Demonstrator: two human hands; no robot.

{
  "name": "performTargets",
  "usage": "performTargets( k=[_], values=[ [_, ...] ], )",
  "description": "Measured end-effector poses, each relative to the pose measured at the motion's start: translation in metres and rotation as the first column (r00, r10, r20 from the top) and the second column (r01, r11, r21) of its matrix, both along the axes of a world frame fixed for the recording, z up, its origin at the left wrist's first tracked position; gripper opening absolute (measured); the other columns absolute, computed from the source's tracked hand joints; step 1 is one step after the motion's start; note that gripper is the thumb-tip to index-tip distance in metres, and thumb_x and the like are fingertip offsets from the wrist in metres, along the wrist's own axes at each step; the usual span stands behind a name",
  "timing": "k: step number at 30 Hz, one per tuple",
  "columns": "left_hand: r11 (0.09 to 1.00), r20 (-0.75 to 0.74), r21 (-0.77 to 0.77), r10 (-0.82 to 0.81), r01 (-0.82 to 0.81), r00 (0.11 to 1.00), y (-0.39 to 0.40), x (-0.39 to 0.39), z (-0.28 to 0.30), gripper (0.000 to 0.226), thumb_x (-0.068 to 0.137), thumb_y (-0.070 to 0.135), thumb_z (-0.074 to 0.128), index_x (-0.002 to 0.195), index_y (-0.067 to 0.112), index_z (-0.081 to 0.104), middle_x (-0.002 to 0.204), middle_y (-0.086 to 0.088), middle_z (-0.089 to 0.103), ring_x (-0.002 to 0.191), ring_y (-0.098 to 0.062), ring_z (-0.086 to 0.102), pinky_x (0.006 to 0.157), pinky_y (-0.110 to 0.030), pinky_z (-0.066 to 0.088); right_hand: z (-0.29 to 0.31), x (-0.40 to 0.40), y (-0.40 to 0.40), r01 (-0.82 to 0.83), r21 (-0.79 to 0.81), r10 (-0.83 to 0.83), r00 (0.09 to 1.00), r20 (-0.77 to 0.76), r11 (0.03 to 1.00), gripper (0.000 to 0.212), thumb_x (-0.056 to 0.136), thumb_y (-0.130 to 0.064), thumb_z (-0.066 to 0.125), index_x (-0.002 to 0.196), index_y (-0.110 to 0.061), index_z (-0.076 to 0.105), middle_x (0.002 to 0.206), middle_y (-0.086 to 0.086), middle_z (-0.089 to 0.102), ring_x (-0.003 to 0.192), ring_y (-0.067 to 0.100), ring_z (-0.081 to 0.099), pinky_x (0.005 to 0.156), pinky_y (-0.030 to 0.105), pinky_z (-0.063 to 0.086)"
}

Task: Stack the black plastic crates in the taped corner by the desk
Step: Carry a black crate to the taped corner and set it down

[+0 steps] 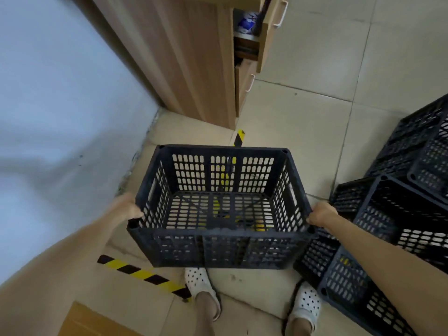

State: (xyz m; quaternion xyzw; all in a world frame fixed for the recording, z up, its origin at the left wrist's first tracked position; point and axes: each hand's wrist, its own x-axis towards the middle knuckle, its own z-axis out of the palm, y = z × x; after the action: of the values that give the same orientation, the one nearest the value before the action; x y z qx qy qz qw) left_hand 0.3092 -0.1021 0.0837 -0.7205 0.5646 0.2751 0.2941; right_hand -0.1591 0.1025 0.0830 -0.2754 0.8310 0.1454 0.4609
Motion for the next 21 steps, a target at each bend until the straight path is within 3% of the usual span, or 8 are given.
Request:
performTargets(
  k=[4,6,8,11,13,15,21],
  values=[
    [0.999,-0.035,0.038,0.017,-0.015,0.999,-0.031,0.055,0.006,0.087,0.054,0.035,0.090,0.128,0.008,0.053,0.127,-0.015,0.060,0.112,-0.036,0.059,0.096,-0.048,0.051,0.011,0.042,-0.016,-0.019,0.020,0.020,0.999,-0.033,1.000,0.016,0.080,-0.011,0.068,0.079,-0.002,0.056,0.067,0.009,0.054,0.068,0.023,0.056,0.051,0.023,0.041],
    [1.000,-0.055,-0.009,-0.001,0.001,0.998,-0.054,0.077,0.010,0.074,0.061,0.025,0.088,0.124,0.008,0.053,0.121,-0.014,0.060,0.112,-0.035,0.057,0.097,-0.047,0.050,0.009,0.063,-0.028,-0.078,0.063,0.079,0.997,-0.020,0.995,0.023,0.078,-0.018,0.074,0.081,-0.003,0.056,0.064,0.005,0.050,0.071,0.022,0.055,0.046,0.023,0.037],
    [0.998,-0.069,-0.046,-0.055,0.052,0.996,-0.063,0.074,0.051,0.056,0.073,0.018,0.081,0.121,0.006,0.056,0.110,-0.012,0.061,0.107,-0.033,0.059,0.093,-0.042,0.050,0.007,0.085,-0.045,-0.127,0.068,0.128,0.992,-0.015,0.990,0.033,0.076,-0.028,0.077,0.083,-0.006,0.053,0.069,0.003,0.050,0.076,0.023,0.053,0.054,0.025,0.039],
    [0.997,-0.126,-0.069,0.031,-0.040,0.992,-0.089,0.081,0.069,0.019,0.088,0.013,0.065,0.102,0.000,0.061,0.083,-0.011,0.060,0.076,-0.025,0.058,0.076,-0.039,0.052,-0.005,0.120,-0.064,-0.164,0.039,0.165,0.986,-0.015,0.986,0.040,0.073,-0.036,0.079,0.073,-0.007,0.051,0.068,0.001,0.047,0.069,0.021,0.051,0.054,0.027,0.038],
    [0.975,-0.172,-0.068,0.199,-0.213,0.965,-0.108,0.092,0.057,0.021,0.094,0.010,0.057,0.111,-0.002,0.058,0.103,-0.018,0.063,0.081,-0.027,0.058,0.085,-0.044,0.057,-0.015,0.143,-0.070,-0.124,0.025,0.123,0.992,0.031,0.992,0.040,0.073,-0.033,0.080,0.066,-0.008,0.050,0.065,0.002,0.048,0.061,0.017,0.049,0.045,0.027,0.034],
    [0.946,-0.188,-0.080,0.294,-0.313,0.937,-0.118,0.103,0.042,0.031,0.095,0.010,0.053,0.124,-0.002,0.054,0.119,-0.021,0.059,0.092,-0.029,0.057,0.090,-0.046,0.056,-0.032,0.161,-0.074,-0.086,0.002,0.086,0.995,0.059,0.996,0.037,0.072,-0.029,0.081,0.066,-0.008,0.052,0.064,0.003,0.050,0.065,0.021,0.051,0.045,0.027,0.035],
    [0.876,-0.267,-0.084,0.440,-0.476,0.857,-0.135,0.130,-0.008,0.035,0.090,0.006,0.057,0.125,0.001,0.054,0.122,-0.016,0.058,0.103,-0.030,0.055,0.091,-0.043,0.052,-0.090,0.201,-0.071,-0.047,0.007,0.045,0.988,0.146,0.999,0.033,0.075,-0.032,0.080,0.075,-0.012,0.053,0.086,0.007,0.061,0.080,0.024,0.058,0.065,0.028,0.044]
  ],
)
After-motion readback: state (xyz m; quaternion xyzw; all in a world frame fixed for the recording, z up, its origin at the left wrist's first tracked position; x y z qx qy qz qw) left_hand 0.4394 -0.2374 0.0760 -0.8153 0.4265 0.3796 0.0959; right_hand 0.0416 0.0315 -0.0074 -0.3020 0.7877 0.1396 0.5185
